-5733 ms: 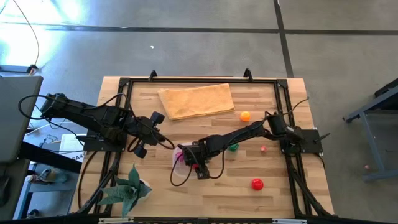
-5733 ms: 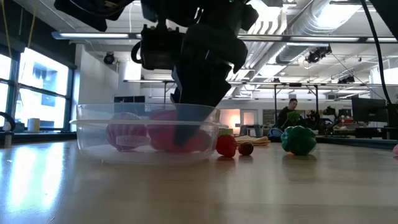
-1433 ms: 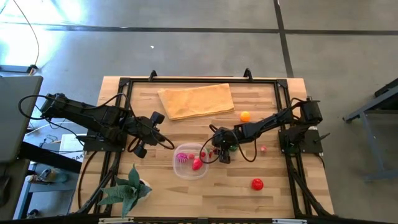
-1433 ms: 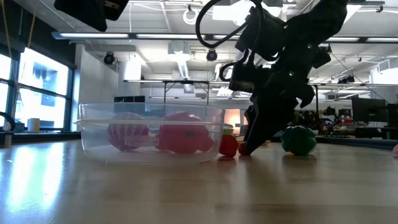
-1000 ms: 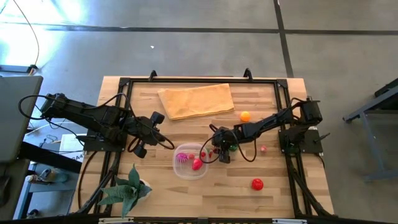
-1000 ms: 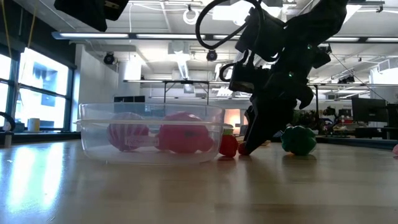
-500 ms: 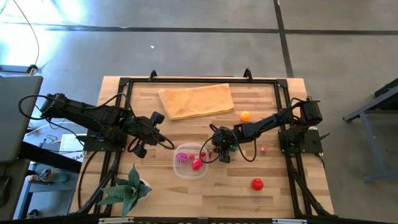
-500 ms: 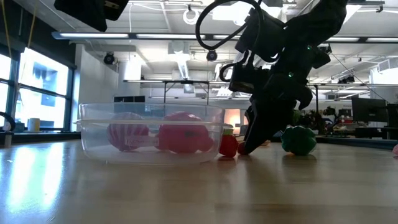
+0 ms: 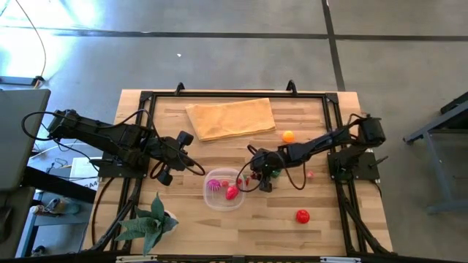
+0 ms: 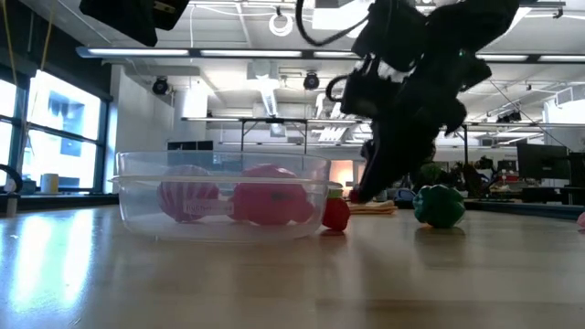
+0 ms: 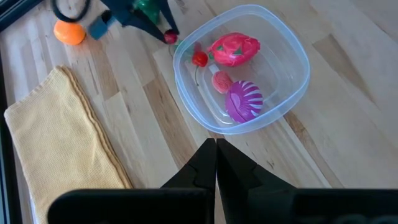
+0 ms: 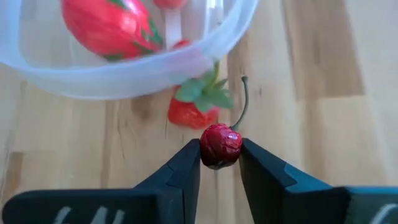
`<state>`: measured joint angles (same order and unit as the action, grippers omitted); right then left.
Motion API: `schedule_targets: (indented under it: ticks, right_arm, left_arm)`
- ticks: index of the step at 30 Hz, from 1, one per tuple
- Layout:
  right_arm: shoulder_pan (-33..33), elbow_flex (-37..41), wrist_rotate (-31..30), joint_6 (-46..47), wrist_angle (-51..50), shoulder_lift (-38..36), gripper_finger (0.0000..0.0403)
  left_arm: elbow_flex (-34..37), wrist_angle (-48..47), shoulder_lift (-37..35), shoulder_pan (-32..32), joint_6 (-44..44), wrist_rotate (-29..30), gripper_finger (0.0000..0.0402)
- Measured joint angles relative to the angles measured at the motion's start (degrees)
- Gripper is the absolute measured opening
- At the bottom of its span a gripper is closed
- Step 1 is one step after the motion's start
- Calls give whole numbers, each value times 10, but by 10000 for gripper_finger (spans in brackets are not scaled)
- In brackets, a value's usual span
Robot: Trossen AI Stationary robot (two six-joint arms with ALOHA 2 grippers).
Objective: Pick and placing Produce into tupperware
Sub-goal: Put the red cherry into the transparent bin
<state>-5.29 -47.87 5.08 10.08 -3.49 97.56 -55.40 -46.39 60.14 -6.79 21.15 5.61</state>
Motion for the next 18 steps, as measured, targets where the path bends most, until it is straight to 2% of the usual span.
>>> schedule_targets:
  ticks: [6, 9, 13, 18]
  right_arm:
    - [1, -1, -17, -1, -42, -67, 94]
    - [0, -25, -16, -5, -69, -99, 94]
    - [-5, -118, -19, -48, -128, -110, 94]
    - [-13, -259, -38, -107, -217, -61, 94]
  left_arm:
    - [0, 0, 0, 0, 0, 0, 3]
    - [0, 0, 0, 0, 0, 0, 3]
    - [0, 0, 0, 0, 0, 0, 3]
    - [0, 0, 0, 0, 0, 0, 3]
